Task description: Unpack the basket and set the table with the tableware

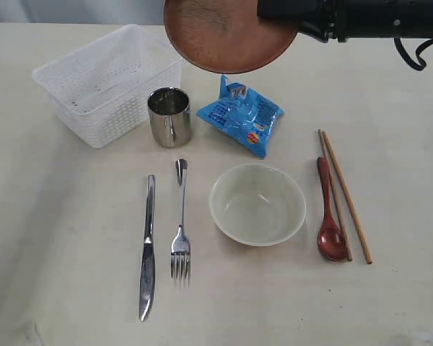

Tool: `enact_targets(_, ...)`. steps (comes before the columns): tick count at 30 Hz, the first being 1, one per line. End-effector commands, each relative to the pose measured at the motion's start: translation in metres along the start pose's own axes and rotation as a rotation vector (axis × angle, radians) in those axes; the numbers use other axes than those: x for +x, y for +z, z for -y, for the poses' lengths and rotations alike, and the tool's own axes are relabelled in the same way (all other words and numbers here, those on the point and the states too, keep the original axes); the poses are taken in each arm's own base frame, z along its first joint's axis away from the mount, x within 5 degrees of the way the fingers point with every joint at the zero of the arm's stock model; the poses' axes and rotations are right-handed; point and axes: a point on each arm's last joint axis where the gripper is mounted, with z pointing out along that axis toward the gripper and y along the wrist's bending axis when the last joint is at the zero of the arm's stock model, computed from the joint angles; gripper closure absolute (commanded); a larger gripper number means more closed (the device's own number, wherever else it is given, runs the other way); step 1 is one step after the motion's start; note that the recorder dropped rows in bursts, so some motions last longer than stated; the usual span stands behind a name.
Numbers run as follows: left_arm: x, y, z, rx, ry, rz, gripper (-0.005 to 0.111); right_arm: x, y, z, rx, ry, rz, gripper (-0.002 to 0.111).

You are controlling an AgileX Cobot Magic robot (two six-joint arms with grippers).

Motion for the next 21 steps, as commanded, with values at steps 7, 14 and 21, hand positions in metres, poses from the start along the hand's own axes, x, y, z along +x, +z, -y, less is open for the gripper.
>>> enact_targets(7, -0.002, -0.002, 0.0, -0.019, -0.043, 0.015, 0.032, -0.01, -0.016, 0.012, 0.064, 0.096, 0.072, 0.108)
enact_targets(14, -0.002, -0.006, -0.004, -0.032, -0.058, 0.023, 0.033, -0.018, -0.09, 0.062, 0.345, 0.249, 0.222, 0.108)
enact_targets(21, 0.001, -0.006, -0.006, -0.05, -0.023, -0.02, 0.05, 0.008, -0.108, 0.112, 0.452, 0.405, 0.19, 0.108)
